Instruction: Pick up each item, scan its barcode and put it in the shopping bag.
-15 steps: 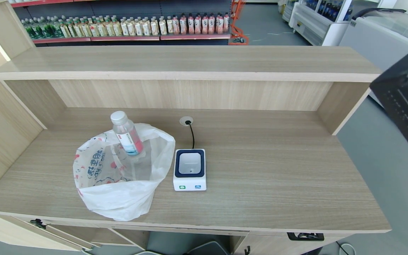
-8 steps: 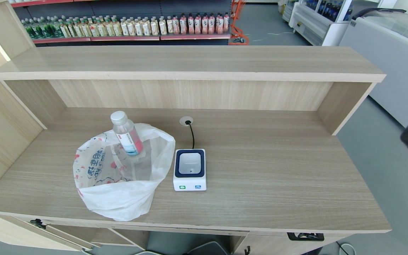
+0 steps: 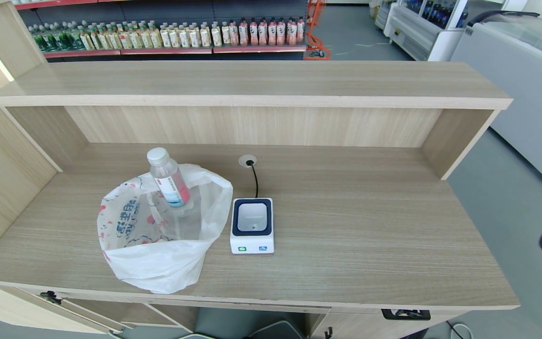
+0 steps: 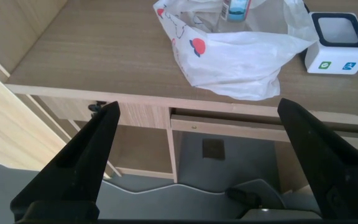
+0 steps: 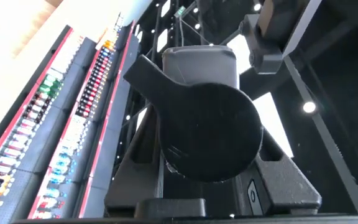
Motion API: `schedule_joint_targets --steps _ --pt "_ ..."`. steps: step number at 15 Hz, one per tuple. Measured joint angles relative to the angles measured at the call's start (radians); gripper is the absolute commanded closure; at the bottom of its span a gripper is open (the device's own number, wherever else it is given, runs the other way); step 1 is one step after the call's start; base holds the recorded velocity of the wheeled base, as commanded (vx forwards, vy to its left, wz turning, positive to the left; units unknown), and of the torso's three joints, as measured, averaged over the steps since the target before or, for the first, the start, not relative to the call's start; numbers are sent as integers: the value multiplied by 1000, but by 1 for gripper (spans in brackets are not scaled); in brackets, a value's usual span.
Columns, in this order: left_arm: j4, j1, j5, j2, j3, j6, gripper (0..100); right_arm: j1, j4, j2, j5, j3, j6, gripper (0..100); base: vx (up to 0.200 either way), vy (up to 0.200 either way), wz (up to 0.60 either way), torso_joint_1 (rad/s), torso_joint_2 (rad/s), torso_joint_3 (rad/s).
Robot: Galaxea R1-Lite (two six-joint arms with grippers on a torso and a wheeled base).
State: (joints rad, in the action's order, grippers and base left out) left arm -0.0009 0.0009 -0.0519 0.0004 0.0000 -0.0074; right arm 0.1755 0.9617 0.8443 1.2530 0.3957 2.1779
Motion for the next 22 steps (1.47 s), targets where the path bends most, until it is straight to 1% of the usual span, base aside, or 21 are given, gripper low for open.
schedule_joint_targets --steps 9,11,12,13,14,15,16,17,18,20,22 --pt "0 0 0 0 0 0 0 1 -2 3 3 3 -4 100 0 0 0 0 0 0" --pt "0 0 0 0 0 0 0 -4 -19 10 -11 3 -21 100 0 0 0 0 0 0" --pt "0 0 0 0 0 0 0 -11 -69 29 -70 6 -46 100 0 0 0 0 0 0" --pt "0 0 0 0 0 0 0 -19 -156 52 -161 12 -94 100 0 0 0 0 0 0" --pt "0 0 0 0 0 0 0 -25 -310 73 -252 20 -203 100 0 0 0 0 0 0" --pt "0 0 0 0 0 0 0 -33 -524 87 -352 26 -386 100 0 0 0 0 0 0" --pt "0 1 0 0 0 0 0 -49 -705 93 -428 37 -561 100 0 0 0 0 0 0" --pt "0 1 0 0 0 0 0 -82 -831 93 -478 46 -702 100 0 0 0 0 0 0" --pt "0 1 0 0 0 0 0 -118 -899 91 -487 55 -834 100 0 0 0 0 0 0" --pt "0 0 0 0 0 0 0 -148 -912 90 -478 82 -1040 100 0 0 0 0 0 0" --pt "0 0 0 0 0 0 0 -150 -908 115 -478 154 -1319 100 0 0 0 0 0 0"
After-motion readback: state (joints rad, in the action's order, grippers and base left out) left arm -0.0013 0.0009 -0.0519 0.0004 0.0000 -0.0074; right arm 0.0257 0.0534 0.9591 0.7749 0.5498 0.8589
